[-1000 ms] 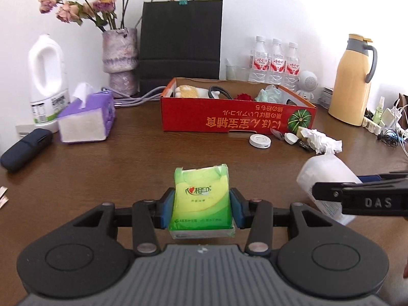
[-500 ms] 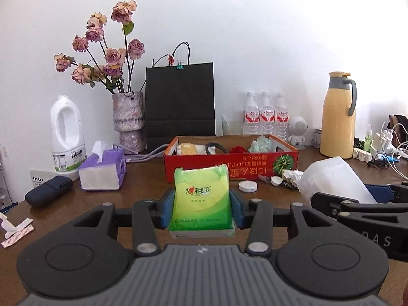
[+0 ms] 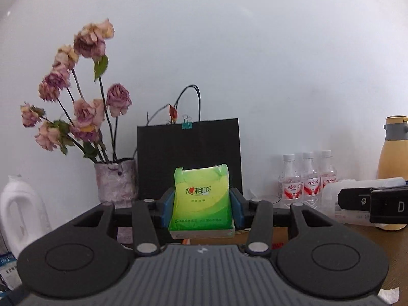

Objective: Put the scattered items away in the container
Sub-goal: 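Carry the tissue pack and plastic box into the cardboard box and open both grippers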

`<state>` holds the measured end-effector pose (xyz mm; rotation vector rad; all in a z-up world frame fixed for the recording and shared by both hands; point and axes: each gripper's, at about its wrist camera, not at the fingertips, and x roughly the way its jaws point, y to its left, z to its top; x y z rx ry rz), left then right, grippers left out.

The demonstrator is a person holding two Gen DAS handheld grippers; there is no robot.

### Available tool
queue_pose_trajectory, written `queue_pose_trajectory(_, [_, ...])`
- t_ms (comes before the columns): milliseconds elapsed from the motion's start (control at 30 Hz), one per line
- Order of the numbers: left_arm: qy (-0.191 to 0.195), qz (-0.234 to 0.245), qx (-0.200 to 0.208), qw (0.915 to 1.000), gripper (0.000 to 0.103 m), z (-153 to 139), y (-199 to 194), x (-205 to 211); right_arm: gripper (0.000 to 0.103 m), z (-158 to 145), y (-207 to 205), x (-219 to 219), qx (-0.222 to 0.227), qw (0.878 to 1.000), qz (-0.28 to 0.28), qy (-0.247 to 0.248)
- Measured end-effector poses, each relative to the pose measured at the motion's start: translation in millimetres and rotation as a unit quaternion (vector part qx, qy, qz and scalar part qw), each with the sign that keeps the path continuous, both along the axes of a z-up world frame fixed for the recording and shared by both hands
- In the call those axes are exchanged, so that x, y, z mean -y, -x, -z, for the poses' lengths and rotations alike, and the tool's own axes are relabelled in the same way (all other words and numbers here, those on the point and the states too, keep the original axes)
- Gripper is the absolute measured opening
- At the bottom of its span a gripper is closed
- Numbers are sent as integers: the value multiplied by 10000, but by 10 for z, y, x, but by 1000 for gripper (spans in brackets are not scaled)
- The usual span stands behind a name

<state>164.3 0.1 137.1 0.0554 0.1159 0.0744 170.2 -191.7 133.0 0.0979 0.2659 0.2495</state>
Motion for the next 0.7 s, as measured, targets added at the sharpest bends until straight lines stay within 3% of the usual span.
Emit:
queue_pose_trajectory(67, [-141, 148, -597, 9980, 46, -2, -248, -17, 64, -22, -277, 22, -372, 9993, -24, 57])
queue_pose_trajectory(100, [-257, 417, -1089, 9928, 46, 7, -411, 10, 64, -51, -506, 28, -884, 9960, -38, 152])
queue_pose_trajectory(167, [-190, 870, -2285, 9695, 46, 95, -806, 44, 64, -83, -975, 147, -1941, 9808, -163, -79])
queue_pose_trajectory(233, [-25, 881, -3198, 9434, 46, 269, -1139, 44, 64, -23, -1385, 181, -2741, 9610, -345, -150])
queue_pose_trajectory(333, [-8, 804, -4074, 9097, 46, 564, -1494, 49, 64, 233, -1739, 35, -3283, 9428, -147, 563])
queue_pose_trajectory(433, [157, 762, -4605, 8843, 46, 803, -1672, 8, 64, 582, -1939, -82, -3766, 9217, -79, 922])
queue_pose_trajectory(567, [238, 833, -4873, 8689, 46, 959, -1711, 53, 64, 933, -1982, -188, -4190, 8994, -89, 1243])
queue_pose_trajectory(633, [263, 848, -4977, 8628, 46, 987, -1724, 57, 64, 970, -1973, -205, -4269, 8943, -83, 1339])
queue_pose_trajectory(700, [312, 886, -5087, 8558, 52, 967, -1760, 55, 68, 964, -1994, -216, -4506, 8812, -121, 1424])
